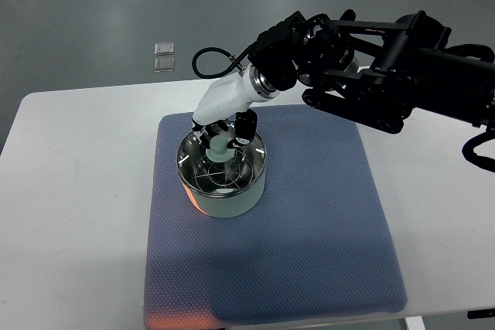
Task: Open lid and place right of pot
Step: 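Close the right hand's fingers around the lid knob, then lift the glass lid up off the pot with the right hand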
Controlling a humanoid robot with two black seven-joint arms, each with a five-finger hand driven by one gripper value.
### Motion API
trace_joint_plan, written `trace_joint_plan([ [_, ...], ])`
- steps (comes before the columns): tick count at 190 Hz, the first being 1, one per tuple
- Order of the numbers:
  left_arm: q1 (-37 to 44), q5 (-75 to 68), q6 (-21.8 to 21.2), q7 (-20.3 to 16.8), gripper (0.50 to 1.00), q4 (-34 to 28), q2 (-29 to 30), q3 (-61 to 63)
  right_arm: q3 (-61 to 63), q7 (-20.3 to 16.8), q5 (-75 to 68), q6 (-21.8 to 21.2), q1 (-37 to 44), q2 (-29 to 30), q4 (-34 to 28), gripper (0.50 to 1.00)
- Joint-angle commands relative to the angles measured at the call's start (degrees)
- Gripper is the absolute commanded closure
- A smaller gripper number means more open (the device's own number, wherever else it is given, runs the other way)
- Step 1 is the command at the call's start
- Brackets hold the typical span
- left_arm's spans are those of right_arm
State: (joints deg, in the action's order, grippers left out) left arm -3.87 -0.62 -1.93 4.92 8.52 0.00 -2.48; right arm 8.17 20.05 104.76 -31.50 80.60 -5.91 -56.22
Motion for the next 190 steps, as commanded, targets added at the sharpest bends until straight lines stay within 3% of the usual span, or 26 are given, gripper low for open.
trace_joint_plan([
  [1,0.0,0.0,0.0,0.0,0.5,0.0,0.0,0.02,-0.09,-0.01,0.0,-0.06,-0.01,-0.07,-0.03,1.0],
  [136,0.0,0.0,0.0,0.0,0.5,-0.08,0.0,0.02,0.61,0.35,-0.61,-0.5,2.54,-1.21,-0.65,1.0],
  [190,-0.09,0.0,-0.09,0.0,0.5,-0.08,0.0,0.19,0.7,0.35,-0.79,-0.06,3.25,-6.39,-0.65,1.0],
])
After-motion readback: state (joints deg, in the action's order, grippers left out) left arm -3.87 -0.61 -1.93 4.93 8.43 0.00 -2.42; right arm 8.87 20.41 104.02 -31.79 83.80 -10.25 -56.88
